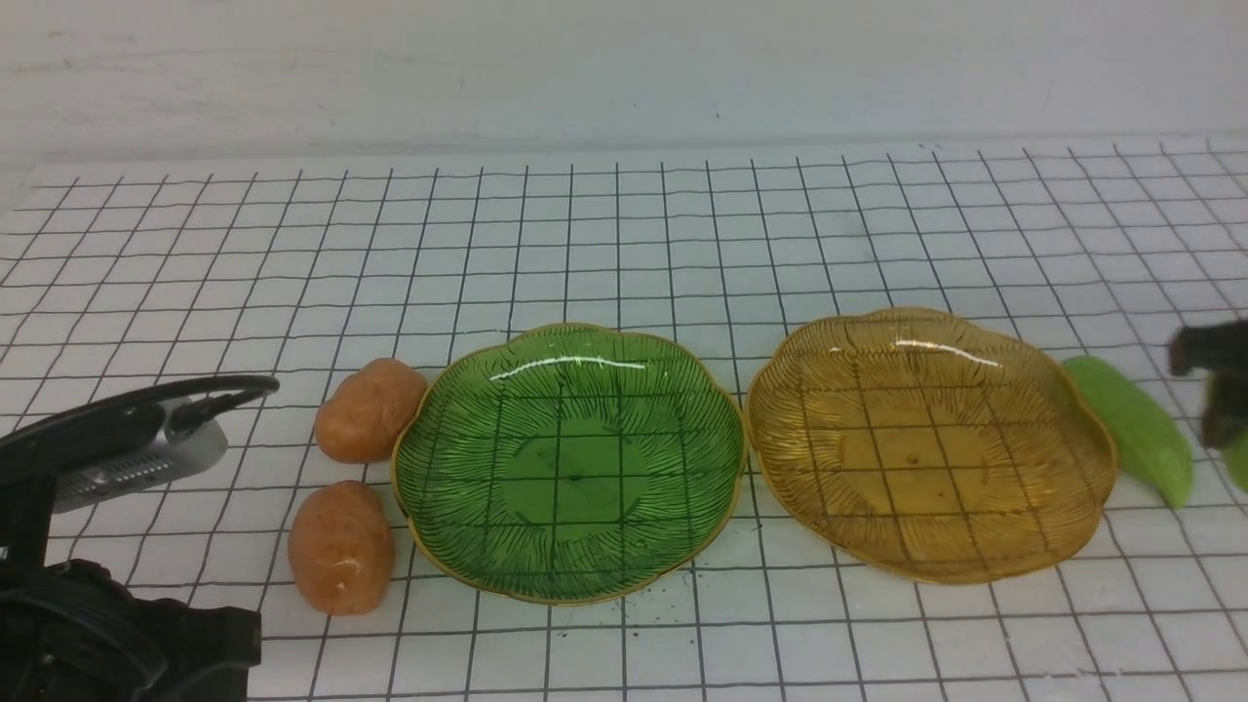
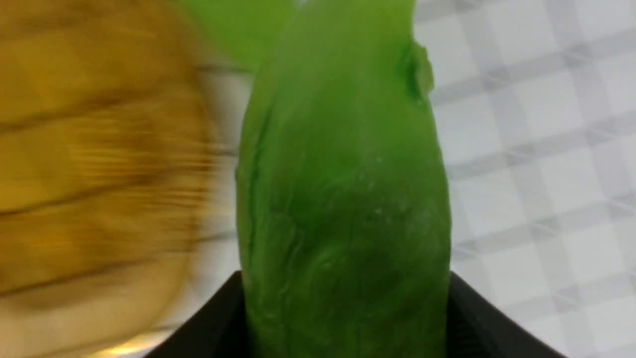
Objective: Put different types of vegetables on the plate.
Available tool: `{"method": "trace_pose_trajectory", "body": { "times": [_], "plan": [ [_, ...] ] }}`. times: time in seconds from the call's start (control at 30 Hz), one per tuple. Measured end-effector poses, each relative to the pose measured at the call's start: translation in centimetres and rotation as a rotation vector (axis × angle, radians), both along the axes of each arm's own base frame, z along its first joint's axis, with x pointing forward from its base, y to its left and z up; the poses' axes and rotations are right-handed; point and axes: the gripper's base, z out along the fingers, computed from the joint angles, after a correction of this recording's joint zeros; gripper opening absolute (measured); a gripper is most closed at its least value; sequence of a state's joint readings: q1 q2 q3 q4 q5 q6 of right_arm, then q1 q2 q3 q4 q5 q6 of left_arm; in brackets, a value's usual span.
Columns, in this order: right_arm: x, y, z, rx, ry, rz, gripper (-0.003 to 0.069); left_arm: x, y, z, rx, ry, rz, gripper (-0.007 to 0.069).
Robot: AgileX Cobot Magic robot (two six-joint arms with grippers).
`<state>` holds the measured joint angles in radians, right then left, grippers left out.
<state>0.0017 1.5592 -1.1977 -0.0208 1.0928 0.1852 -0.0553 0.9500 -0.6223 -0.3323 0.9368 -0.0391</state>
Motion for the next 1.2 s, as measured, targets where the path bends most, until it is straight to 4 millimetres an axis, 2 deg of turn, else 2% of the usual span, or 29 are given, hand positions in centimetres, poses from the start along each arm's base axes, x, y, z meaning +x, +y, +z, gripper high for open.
{"method": "trace_pose_trajectory", "body": {
  "times": [0.03, 0.07, 0.13, 0.27, 0.4, 0.5, 0.53, 0.57, 0.6, 0.7, 0.73, 0.83, 0.93, 1.03, 1.2],
  "plan": [
    [0.3, 0.8, 0.1, 0.029, -0.028, 0.031, 0.0395, 0.0, 0.0, 0.0, -0.002, -0.001, 0.001, 0.0059],
    [1.0, 3.2, -0.2, 0.085, -0.068, 0.122, 0.0395, 0.0, 0.0, 0.0, -0.005, -0.001, 0.001, 0.0059],
    [1.9, 6.3, -1.1, 0.115, -0.118, 0.240, 0.0395, 0.0, -0.1, 0.0, -0.005, -0.003, -0.004, 0.0062],
    [3.1, 10.4, -3.6, 0.102, -0.154, 0.374, 0.0395, 0.0, -0.1, 0.0, -0.001, -0.006, -0.013, 0.0066],
    [3.6, 12.2, -5.7, 0.074, -0.142, 0.433, 0.0412, 0.0, -0.1, 0.0, -0.001, -0.007, -0.013, 0.0066],
    [4.0, 12.8, -7.3, 0.064, -0.122, 0.429, 0.0540, 0.0, -0.1, 0.0, -0.001, -0.007, -0.013, 0.0069],
    [4.1, 12.8, -7.4, 0.061, -0.121, 0.430, 0.0558, 0.0, -0.1, 0.0, -0.001, -0.007, -0.013, 0.0069],
    [4.1, 12.7, -7.5, 0.051, -0.118, 0.431, 0.0629, 0.0, -0.1, 0.0, -0.002, -0.008, -0.012, 0.0069],
    [4.3, 12.6, -7.3, 0.034, -0.120, 0.440, 0.0658, 0.0, -0.1, 0.0, -0.002, -0.008, -0.012, 0.0069],
    [5.2, 11.4, -5.9, -0.019, -0.112, 0.434, 0.0685, 0.0, -0.1, 0.0, -0.002, -0.009, -0.012, 0.0069],
    [5.2, 11.1, -5.8, -0.024, -0.103, 0.430, 0.0687, 0.0, -0.1, 0.0, -0.002, -0.009, -0.012, 0.0069],
    [6.4, 8.5, -3.6, -0.113, -0.077, 0.386, 0.0691, 0.0, -0.1, 0.0, -0.002, -0.010, -0.012, 0.0069],
    [6.9, 5.5, -2.6, -0.186, -0.031, 0.326, 0.0691, 0.0, -0.1, 0.0, -0.002, -0.010, -0.012, 0.0069],
    [6.7, 2.2, -2.6, -0.230, 0.053, 0.248, 0.0678, 0.0, -0.1, 0.0, -0.002, -0.010, -0.012, 0.0069],
    [6.3, -0.6, -3.7, -0.228, 0.165, 0.168, 0.0640, 0.1, -0.1, 0.0, -0.002, -0.010, -0.012, 0.0069]
  ]
}}
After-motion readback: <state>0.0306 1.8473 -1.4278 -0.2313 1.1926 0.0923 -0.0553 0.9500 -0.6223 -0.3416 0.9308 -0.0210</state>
